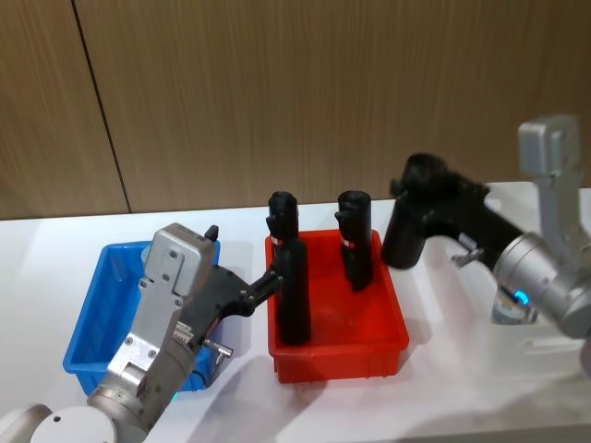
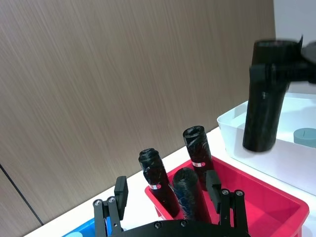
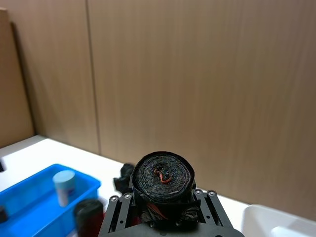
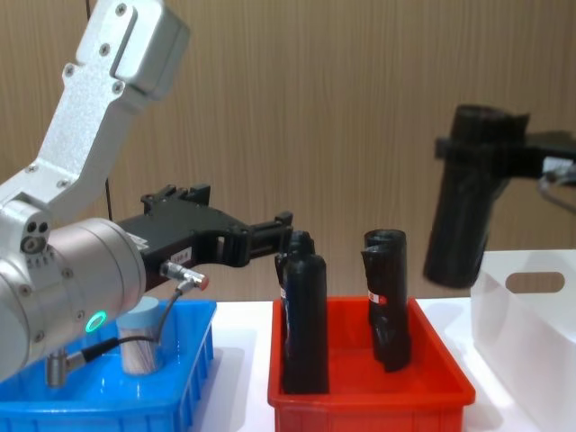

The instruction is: Pick the cotton swabs from the blue box and place them into the white box.

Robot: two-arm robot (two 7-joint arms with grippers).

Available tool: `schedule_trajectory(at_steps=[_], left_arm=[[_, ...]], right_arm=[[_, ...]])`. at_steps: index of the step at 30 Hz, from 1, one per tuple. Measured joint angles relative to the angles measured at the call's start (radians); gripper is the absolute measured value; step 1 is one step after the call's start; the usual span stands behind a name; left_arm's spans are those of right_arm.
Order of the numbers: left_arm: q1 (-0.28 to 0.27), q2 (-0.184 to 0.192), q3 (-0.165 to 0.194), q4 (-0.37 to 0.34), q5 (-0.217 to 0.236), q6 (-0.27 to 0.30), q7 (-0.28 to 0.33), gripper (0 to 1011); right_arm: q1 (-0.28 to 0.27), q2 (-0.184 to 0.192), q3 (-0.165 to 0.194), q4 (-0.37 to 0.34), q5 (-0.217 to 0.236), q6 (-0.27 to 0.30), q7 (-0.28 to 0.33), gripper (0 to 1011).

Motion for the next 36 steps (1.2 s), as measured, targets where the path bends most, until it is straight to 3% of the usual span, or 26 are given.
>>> schedule_trajectory(at_steps=[10,18,36], left_arm=[[0.000,0.000,0.000,0.000,0.000,0.000,0.000,1003],[0.000,0.000,0.000,0.000,0.000,0.000,0.000,1003],[0.000,0.000,0.000,0.000,0.000,0.000,0.000,1003]], right_arm=[[0.039,0.029,0.044,0.007,-0.009,-0.014,-0.058,515],[0.083,0.042,0.067,0.075,-0.040,-0.026,-0.087,515],[0.182,0.021,0.062,0.344,-0.091,-0.076,-0.114,515]])
